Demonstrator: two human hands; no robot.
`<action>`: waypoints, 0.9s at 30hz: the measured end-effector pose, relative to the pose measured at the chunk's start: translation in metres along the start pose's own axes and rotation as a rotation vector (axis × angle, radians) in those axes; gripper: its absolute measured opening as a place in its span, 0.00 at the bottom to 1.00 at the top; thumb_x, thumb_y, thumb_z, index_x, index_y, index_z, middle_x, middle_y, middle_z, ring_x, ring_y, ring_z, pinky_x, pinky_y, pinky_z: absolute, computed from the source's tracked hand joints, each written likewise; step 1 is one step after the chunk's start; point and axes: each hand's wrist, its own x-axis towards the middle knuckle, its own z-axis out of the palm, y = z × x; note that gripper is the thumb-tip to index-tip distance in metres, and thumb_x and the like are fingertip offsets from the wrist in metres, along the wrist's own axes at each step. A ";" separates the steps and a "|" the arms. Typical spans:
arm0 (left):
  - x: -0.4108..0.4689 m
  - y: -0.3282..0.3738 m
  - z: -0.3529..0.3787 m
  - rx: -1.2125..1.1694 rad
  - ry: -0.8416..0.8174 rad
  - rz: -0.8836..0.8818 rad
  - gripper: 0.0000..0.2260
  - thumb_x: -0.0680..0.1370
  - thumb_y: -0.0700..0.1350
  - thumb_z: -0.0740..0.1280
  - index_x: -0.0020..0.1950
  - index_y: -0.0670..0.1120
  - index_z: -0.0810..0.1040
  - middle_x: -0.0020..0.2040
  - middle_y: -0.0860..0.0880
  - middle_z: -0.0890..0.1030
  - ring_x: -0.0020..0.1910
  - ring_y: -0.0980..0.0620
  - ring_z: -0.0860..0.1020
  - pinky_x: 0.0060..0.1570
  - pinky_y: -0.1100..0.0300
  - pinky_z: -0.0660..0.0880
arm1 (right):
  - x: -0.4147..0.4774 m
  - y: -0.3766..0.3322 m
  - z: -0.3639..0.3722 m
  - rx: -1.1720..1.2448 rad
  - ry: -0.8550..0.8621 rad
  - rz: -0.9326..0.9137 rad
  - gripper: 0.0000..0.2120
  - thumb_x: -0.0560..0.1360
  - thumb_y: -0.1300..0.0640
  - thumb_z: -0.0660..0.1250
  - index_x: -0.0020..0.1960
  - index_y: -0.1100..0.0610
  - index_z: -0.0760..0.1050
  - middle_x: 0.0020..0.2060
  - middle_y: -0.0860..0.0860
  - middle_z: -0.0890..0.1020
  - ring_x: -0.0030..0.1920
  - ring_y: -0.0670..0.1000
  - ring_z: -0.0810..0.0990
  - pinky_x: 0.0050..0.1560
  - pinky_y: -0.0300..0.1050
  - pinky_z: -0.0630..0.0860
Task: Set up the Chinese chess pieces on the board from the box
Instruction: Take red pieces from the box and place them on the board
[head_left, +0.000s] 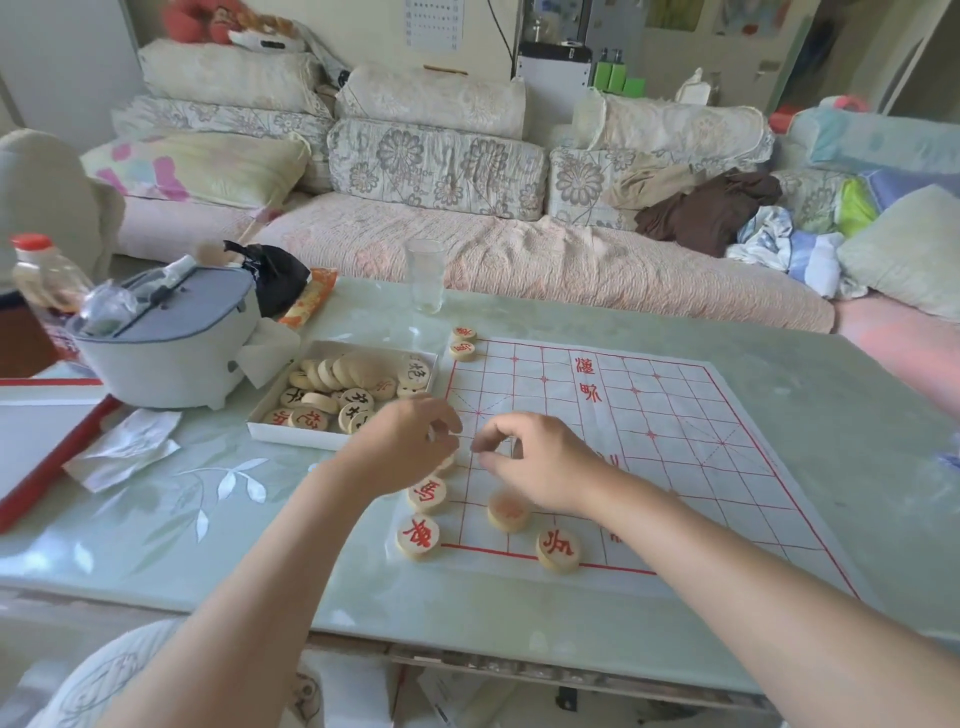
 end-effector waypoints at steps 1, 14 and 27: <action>-0.001 -0.009 -0.006 0.001 0.036 -0.019 0.05 0.75 0.45 0.68 0.48 0.54 0.80 0.44 0.57 0.77 0.40 0.60 0.75 0.40 0.69 0.71 | 0.008 -0.006 0.006 0.017 0.008 -0.006 0.04 0.78 0.53 0.69 0.52 0.50 0.81 0.49 0.41 0.81 0.34 0.29 0.73 0.38 0.26 0.66; -0.008 -0.127 -0.070 0.209 0.239 -0.418 0.06 0.74 0.45 0.66 0.48 0.55 0.77 0.47 0.52 0.77 0.51 0.47 0.74 0.46 0.56 0.74 | 0.151 -0.051 0.062 -0.315 -0.003 0.016 0.13 0.76 0.57 0.65 0.59 0.47 0.78 0.59 0.46 0.81 0.57 0.50 0.78 0.49 0.43 0.72; 0.009 -0.144 -0.077 0.316 0.065 -0.530 0.07 0.74 0.52 0.68 0.49 0.52 0.79 0.45 0.52 0.78 0.45 0.49 0.77 0.43 0.58 0.76 | 0.209 -0.042 0.091 -0.669 -0.027 0.013 0.13 0.72 0.51 0.67 0.56 0.49 0.75 0.53 0.50 0.81 0.54 0.55 0.79 0.44 0.45 0.71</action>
